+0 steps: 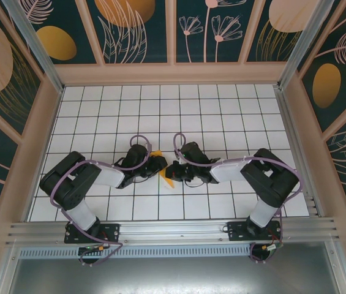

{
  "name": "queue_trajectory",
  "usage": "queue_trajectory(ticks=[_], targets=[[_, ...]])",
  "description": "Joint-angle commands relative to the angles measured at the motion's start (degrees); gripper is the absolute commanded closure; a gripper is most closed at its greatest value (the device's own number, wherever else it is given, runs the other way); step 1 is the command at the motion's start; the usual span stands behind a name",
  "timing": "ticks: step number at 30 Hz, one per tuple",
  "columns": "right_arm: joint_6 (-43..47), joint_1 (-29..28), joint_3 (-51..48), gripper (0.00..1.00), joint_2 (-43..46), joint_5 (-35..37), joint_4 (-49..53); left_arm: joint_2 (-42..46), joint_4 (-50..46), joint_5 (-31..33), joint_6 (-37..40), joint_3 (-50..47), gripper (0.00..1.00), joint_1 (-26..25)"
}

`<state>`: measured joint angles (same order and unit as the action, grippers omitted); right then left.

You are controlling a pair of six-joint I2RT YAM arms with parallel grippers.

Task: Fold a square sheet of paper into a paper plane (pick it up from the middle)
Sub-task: Fold the wing for the fifth time at the center of the table.

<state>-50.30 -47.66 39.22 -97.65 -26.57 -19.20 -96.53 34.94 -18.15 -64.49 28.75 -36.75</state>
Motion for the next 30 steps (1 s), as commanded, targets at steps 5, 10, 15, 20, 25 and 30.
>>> queue_trajectory(ticks=[5,10,15,20,25,30], targets=[[0.8,-0.1,-1.1,1.00,-5.6,-0.8,1.1,1.6,-4.9,0.3,2.0,-0.8,0.67,0.2],[0.9,-0.4,-1.9,1.00,-5.5,-0.2,2.7,8.3,-9.2,0.2,4.0,2.3,0.61,0.2],[-1.5,-1.4,-1.4,1.00,-6.2,0.0,2.3,16.0,-19.8,7.5,6.9,6.8,0.55,0.2],[-4.8,-2.2,-1.3,1.00,-7.1,1.2,1.1,16.3,-21.8,9.8,5.8,7.2,0.55,0.2],[-6.1,-3.4,-1.1,1.00,-8.2,2.3,0.8,12.3,-19.2,8.5,4.4,7.8,0.57,0.1],[-6.7,-3.9,-1.0,1.00,-8.6,2.7,0.3,8.2,-21.9,11.1,4.3,10.5,0.59,0.1]])
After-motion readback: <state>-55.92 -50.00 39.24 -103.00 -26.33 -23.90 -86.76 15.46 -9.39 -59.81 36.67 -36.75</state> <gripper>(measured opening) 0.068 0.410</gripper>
